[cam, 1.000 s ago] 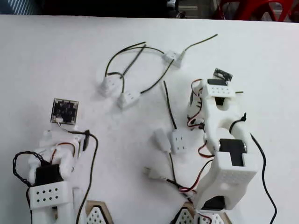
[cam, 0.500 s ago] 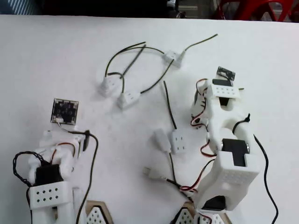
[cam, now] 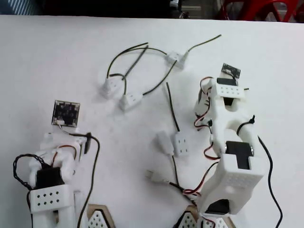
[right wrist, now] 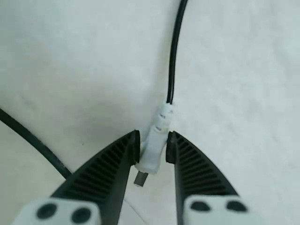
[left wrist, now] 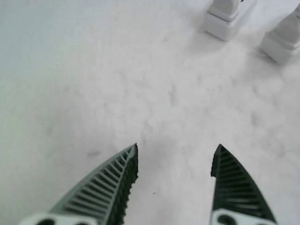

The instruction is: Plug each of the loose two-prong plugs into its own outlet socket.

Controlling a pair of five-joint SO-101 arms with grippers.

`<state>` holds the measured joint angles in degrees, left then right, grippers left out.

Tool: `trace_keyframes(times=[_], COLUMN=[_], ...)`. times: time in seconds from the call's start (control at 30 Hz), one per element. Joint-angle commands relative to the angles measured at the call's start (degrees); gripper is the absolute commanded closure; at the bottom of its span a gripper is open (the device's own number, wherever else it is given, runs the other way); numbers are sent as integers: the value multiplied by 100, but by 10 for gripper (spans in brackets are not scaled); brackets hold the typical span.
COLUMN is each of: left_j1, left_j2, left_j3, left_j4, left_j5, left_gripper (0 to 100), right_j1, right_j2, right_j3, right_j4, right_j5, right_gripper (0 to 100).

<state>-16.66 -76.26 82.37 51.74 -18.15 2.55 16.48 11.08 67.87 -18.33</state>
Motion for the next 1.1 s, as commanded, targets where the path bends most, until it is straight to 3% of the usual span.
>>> trace_keyframes(times=[0.0, 0.5, 0.63, 0.87, 1.07], left_j1=[-13, -13, -13, -13, -13], left_j2=[-75, -75, -75, -75, -75], left_j3=[-26, -26, -26, -26, -26], left_j4=[-105, -105, -105, -105, -105], left_j5=[18, 18, 18, 18, 18], left_gripper=[744, 744, 744, 744, 743], right_j1=[57, 57, 4, -233, -637], right_j2=[-48, -57, -207, -1569, -3380], right_j3=[-185, -70, -167, -308, 273], right_j4=[-40, -22, 259, 1367, 1701], right_j5=[62, 404, 1020, 2110, 2576], right_gripper=[908, 981, 981, 981, 981])
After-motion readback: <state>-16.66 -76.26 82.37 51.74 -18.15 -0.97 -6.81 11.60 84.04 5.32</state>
